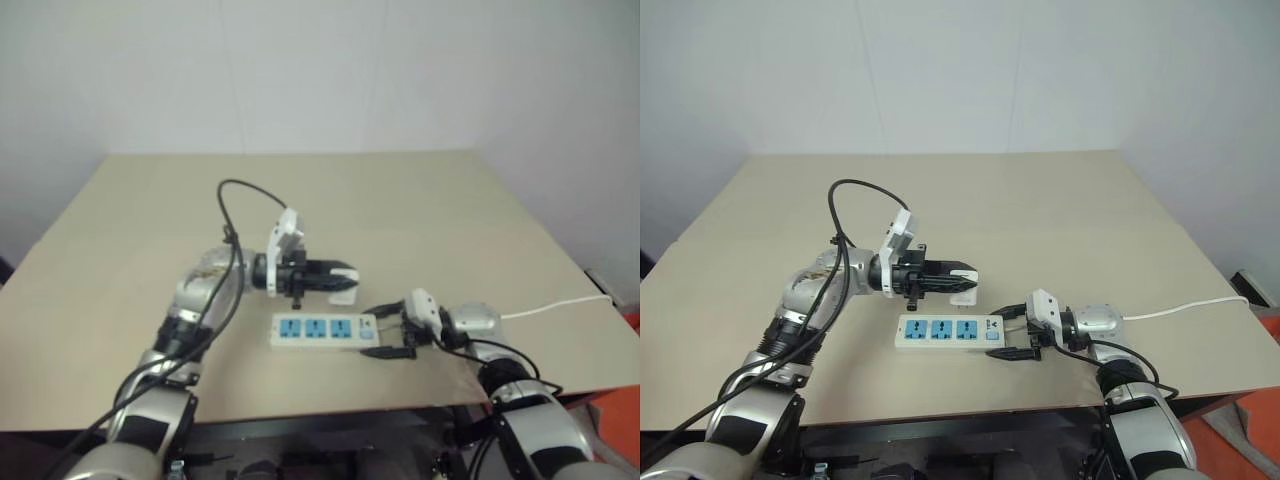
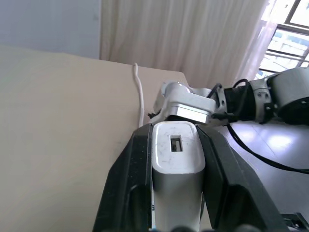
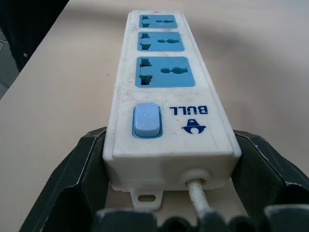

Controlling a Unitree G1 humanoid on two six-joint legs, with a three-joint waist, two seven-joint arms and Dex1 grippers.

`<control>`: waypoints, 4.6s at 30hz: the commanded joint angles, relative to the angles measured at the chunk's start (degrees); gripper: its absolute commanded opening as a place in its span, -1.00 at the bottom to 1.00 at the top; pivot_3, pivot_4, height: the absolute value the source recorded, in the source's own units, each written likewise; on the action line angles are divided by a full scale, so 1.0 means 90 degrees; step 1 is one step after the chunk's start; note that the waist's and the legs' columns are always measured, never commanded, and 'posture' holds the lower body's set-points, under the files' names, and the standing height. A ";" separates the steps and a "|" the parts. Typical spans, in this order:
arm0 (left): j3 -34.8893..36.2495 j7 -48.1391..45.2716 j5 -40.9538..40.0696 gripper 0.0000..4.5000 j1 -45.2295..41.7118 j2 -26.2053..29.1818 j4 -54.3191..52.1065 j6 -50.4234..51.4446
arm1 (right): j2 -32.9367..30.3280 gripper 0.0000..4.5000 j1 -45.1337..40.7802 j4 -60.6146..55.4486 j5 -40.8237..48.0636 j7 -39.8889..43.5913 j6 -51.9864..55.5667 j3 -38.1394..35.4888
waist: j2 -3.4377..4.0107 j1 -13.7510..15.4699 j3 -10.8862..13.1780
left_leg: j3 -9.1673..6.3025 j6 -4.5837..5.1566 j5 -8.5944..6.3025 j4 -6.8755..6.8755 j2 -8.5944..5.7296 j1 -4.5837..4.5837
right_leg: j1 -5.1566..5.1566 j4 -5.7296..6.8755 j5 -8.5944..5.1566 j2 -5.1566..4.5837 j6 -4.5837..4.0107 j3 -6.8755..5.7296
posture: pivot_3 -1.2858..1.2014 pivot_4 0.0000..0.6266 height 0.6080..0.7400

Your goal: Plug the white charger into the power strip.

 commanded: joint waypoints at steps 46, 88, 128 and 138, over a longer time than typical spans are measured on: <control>-0.0755 -0.0516 0.1175 -0.55 0.0877 -0.0244 0.1302 -0.2072 | 0.0079 0.51 0.0239 0.0422 -0.0612 -0.0396 -0.0125 0.0137 | -0.0052 0.0017 -0.0123 | -0.0002 -0.0001 0.0000 -0.0020 0.0009 0.0005 | 0.0001 -0.0022 -0.0017 -0.0015 -0.0003 -0.0002 | 0.03 -0.52 1.00; -0.1046 -0.0222 0.2065 -0.55 0.1104 -0.0132 0.2906 -0.3838 | 0.0123 0.51 0.0208 0.0493 -0.0708 -0.0430 -0.0203 0.0136 | -0.0062 0.0081 -0.0243 | -0.0010 -0.0051 -0.0029 -0.0108 0.0059 0.0057 | 0.0013 -0.0117 -0.0044 -0.0023 -0.0028 0.0007 | 0.03 -0.52 1.00; -0.0349 -0.0956 0.1261 0.99 0.1264 -0.0198 0.2500 -0.3663 | 0.0121 0.51 0.0257 0.0457 -0.0778 -0.0489 -0.0244 0.0153 | -0.0040 0.0133 -0.0234 | 0.0007 -0.0051 -0.0029 -0.0201 0.0091 0.0086 | -0.0011 -0.0124 -0.0060 -0.0002 -0.0053 -0.0019 | 0.03 -0.52 1.00; 0.0365 -0.1646 0.0489 0.99 0.1308 0.0799 0.1189 -0.3055 | 0.0093 0.51 0.0308 0.0396 -0.0767 -0.0476 -0.0252 0.0125 | -0.0047 0.0130 -0.0176 | 0.0011 -0.0048 -0.0027 -0.0214 0.0103 0.0045 | -0.0065 -0.0119 -0.0064 -0.0006 -0.0084 -0.0021 | 0.03 -0.52 1.00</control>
